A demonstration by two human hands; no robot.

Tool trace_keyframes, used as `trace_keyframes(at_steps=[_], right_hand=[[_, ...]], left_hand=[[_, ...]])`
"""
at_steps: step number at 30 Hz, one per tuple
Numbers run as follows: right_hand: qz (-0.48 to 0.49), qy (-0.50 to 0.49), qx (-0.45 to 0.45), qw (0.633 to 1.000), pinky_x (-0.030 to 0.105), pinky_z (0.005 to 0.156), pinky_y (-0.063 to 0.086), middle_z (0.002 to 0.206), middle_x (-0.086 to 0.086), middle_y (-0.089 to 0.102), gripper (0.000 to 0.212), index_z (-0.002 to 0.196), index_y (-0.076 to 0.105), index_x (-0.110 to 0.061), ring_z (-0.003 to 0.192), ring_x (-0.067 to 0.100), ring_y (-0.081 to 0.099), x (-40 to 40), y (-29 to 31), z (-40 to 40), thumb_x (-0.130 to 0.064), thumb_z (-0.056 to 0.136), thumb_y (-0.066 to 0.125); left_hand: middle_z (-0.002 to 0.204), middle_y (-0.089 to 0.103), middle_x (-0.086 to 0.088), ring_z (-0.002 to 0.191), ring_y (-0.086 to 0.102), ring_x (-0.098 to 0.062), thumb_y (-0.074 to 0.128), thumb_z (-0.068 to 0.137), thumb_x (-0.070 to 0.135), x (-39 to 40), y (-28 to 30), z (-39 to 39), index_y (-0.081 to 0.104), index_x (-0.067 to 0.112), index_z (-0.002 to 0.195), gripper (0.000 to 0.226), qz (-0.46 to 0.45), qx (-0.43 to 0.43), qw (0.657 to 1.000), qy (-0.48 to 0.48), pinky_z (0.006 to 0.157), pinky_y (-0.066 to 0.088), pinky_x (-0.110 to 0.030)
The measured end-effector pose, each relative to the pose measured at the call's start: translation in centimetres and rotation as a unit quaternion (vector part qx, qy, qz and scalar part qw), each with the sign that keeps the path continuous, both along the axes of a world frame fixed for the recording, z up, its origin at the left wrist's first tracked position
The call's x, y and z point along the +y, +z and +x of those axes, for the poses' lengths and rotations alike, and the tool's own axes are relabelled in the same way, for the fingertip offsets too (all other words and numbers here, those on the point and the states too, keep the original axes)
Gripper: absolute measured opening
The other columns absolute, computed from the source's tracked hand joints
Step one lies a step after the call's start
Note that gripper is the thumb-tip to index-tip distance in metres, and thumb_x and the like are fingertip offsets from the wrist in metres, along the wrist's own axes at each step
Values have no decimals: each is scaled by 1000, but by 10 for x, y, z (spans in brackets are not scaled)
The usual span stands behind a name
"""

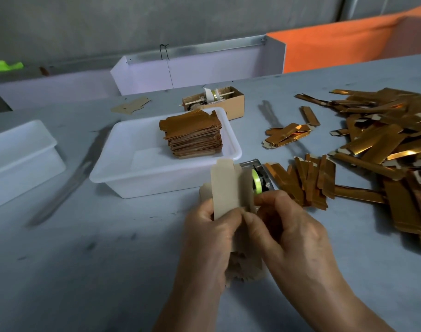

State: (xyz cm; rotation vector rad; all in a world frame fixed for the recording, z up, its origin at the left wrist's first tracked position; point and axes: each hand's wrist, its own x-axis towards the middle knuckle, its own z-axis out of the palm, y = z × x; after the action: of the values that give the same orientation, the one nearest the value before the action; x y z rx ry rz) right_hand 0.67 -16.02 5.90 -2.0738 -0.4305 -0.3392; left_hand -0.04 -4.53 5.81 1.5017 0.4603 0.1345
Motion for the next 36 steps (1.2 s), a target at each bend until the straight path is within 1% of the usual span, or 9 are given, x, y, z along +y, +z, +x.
trace_keyframes(at_steps=[2, 4, 10, 15, 18, 20, 24, 30, 36], right_hand=[[23, 28, 2, 999, 13, 59, 48, 68, -13, 57, 23, 96, 52, -35, 74, 0, 59, 4, 3, -4, -52, 83, 45], [40, 42, 18, 998, 22, 56, 51, 68, -7, 60, 20, 96, 52, -34, 66, 5, 61, 5, 3, -5, -49, 85, 44], [19, 35, 60, 997, 19, 61, 52, 71, -7, 63, 26, 99, 51, -37, 67, 3, 62, 3, 4, 0, -54, 80, 44], [73, 17, 137, 988, 11, 61, 49, 78, -14, 63, 23, 93, 53, -36, 70, -1, 61, -1, 4, 2, -44, 74, 63], [173, 25, 250, 952, 18, 67, 51, 83, -13, 66, 45, 95, 59, -34, 78, 2, 63, -8, 5, 9, -56, 56, 65], [260, 80, 339, 901, 32, 80, 51, 85, -4, 70, 34, 94, 68, -24, 84, 12, 67, -11, 6, 12, -41, 64, 69], [283, 83, 350, 889, 33, 78, 48, 83, 0, 72, 17, 90, 71, -17, 80, 14, 68, -11, 4, 15, -21, 75, 65], [289, 58, 343, 892, 35, 86, 49, 93, -6, 73, 24, 95, 71, -24, 93, 14, 67, -8, 2, 13, -26, 72, 64], [297, 56, 340, 890, 30, 77, 50, 92, -7, 73, 21, 96, 70, -25, 87, 7, 68, -8, 4, 11, -24, 77, 62]], left_hand=[[72, 73, -2, 69, 71, -20, 65, 86, 12, 1, 1, -3, 74, 21, 84, 13, -9, -4, 1000, -13, 53, 56, -33], [73, 74, -1, 69, 71, -17, 64, 88, 18, 3, 3, -6, 75, 22, 85, 12, -2, -12, 999, -34, 53, 53, -25], [74, 71, -6, 72, 69, -22, 57, 83, 52, 7, 11, -11, 72, 22, 79, 34, 55, -22, 993, -101, 65, 57, -36], [85, 72, -11, 81, 70, -28, 53, 95, 35, 9, 15, -13, 71, 19, 94, 23, 141, -17, 984, -105, 75, 58, -48], [90, 72, -10, 82, 70, -27, 52, 94, 40, 9, 19, -15, 69, 22, 100, 26, 138, 4, 978, -155, 75, 58, -51], [91, 74, -2, 86, 71, -20, 54, 94, 35, 7, 21, -16, 68, 25, 103, 20, 106, 19, 978, -177, 80, 58, -49], [97, 74, 2, 91, 70, -13, 62, 91, 27, 5, 18, -12, 61, 23, 107, 17, 98, 38, 985, -138, 88, 56, -44], [82, 73, 5, 83, 70, -14, 69, 85, 29, 2, 14, -16, 68, 24, 89, 6, 114, 0, 992, -60, 76, 60, -42], [72, 70, 13, 71, 68, -6, 74, 81, 27, -3, 5, -17, 67, 28, 82, 7, 148, -54, 987, 8, 60, 54, -16]])
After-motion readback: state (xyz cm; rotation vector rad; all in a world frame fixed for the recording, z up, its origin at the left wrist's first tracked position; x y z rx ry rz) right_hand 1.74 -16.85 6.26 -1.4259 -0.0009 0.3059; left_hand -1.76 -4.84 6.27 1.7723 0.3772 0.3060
